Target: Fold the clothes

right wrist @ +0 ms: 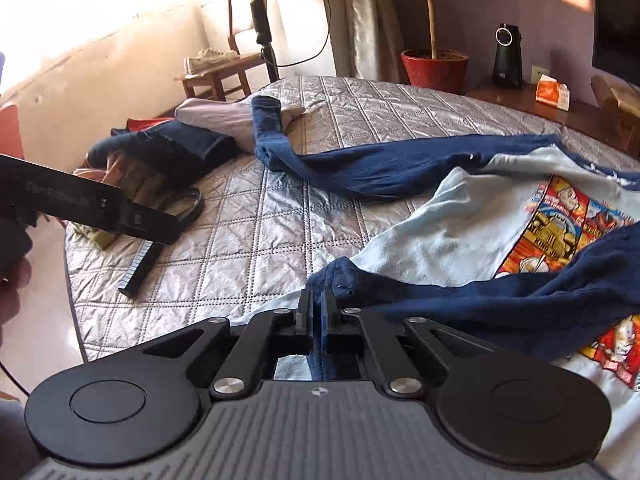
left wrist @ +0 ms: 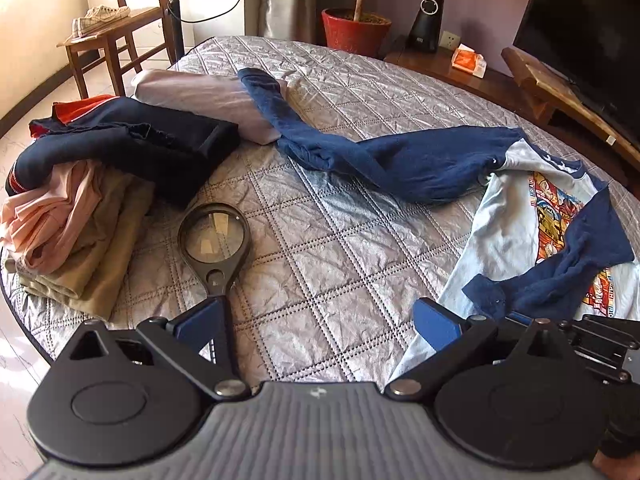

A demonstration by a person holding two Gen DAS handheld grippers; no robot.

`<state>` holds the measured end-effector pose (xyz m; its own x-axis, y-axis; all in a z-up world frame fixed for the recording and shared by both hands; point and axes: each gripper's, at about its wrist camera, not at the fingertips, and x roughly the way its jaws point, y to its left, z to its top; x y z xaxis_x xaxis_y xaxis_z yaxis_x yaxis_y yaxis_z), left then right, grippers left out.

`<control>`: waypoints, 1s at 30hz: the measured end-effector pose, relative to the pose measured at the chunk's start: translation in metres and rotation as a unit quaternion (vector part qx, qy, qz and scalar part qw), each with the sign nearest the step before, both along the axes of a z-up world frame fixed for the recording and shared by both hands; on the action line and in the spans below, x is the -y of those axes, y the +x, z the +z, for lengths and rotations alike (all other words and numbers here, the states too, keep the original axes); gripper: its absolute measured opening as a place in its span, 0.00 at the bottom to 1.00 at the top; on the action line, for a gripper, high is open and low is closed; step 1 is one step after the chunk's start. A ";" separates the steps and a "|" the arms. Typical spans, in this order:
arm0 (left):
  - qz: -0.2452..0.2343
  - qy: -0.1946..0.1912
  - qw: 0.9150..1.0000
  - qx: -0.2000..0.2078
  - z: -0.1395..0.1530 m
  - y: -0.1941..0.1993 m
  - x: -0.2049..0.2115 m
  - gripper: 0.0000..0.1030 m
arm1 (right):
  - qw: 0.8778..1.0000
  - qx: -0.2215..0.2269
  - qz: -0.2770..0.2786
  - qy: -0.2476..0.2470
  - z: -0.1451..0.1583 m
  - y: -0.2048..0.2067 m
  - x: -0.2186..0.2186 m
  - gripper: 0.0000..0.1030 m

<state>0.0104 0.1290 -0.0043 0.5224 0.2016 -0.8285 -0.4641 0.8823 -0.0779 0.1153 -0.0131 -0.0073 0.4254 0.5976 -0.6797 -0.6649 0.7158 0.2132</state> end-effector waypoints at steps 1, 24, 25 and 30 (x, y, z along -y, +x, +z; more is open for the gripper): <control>0.001 -0.001 1.000 0.000 0.000 -0.001 0.000 0.99 | 1.000 -0.007 0.000 0.003 0.000 0.002 0.001 0.08; 0.043 -0.006 0.999 -0.019 -0.014 -0.028 -0.047 0.99 | 0.993 -0.084 0.079 -0.041 -0.025 0.165 -0.208 0.14; 0.045 -0.007 0.999 -0.020 -0.015 -0.029 -0.048 0.99 | 0.993 -0.086 0.080 -0.030 -0.023 0.165 -0.209 0.10; 0.052 -0.014 0.998 -0.023 -0.019 -0.031 -0.053 0.99 | 0.986 0.069 0.147 0.034 0.043 0.127 -0.210 0.14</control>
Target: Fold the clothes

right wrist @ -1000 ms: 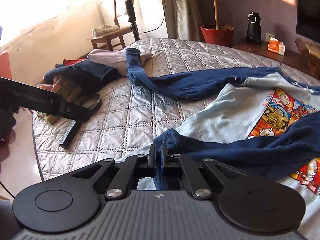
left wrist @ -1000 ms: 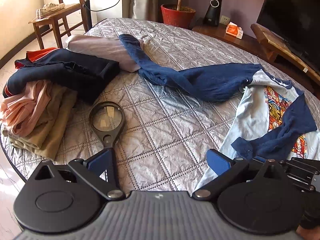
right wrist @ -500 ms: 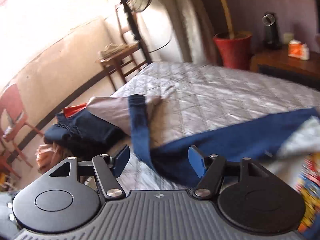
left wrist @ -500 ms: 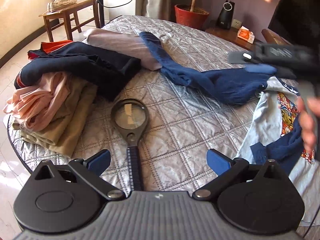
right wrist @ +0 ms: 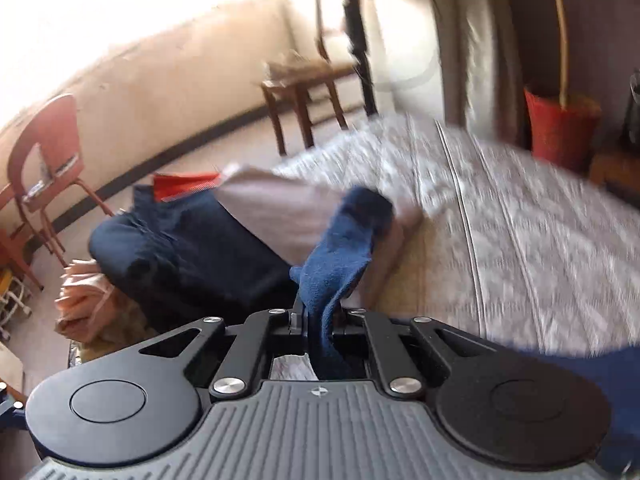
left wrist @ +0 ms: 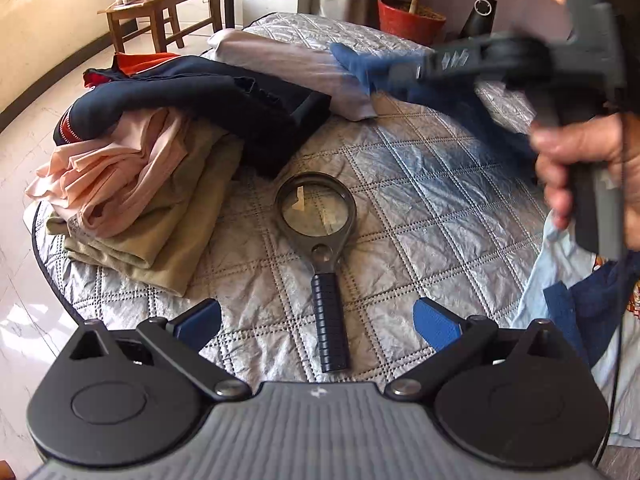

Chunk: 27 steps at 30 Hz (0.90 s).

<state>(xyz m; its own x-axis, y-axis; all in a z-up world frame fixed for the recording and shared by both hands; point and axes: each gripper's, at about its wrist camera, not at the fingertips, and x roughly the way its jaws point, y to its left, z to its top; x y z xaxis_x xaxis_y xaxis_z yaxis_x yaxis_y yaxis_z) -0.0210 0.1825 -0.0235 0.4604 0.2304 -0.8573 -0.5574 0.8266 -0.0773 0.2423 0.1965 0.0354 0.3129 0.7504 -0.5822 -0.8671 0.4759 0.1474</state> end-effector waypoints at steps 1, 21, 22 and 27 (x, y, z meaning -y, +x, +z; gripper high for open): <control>0.002 -0.001 1.000 -0.001 -0.001 -0.001 -0.001 0.99 | 1.000 0.009 -0.002 -0.011 0.008 0.000 -0.003 0.22; -0.060 -0.017 0.998 -0.001 -0.025 0.031 0.026 0.99 | 0.941 0.002 -0.285 -0.183 -0.069 0.188 0.192 0.52; -0.062 -0.018 0.998 -0.001 -0.026 0.033 0.027 0.99 | 0.942 -0.002 -0.289 -0.172 -0.073 0.189 0.194 0.52; -0.075 -0.022 0.997 0.003 -0.025 0.044 0.034 0.99 | 0.944 -0.041 -0.298 -0.135 -0.072 0.203 0.194 0.11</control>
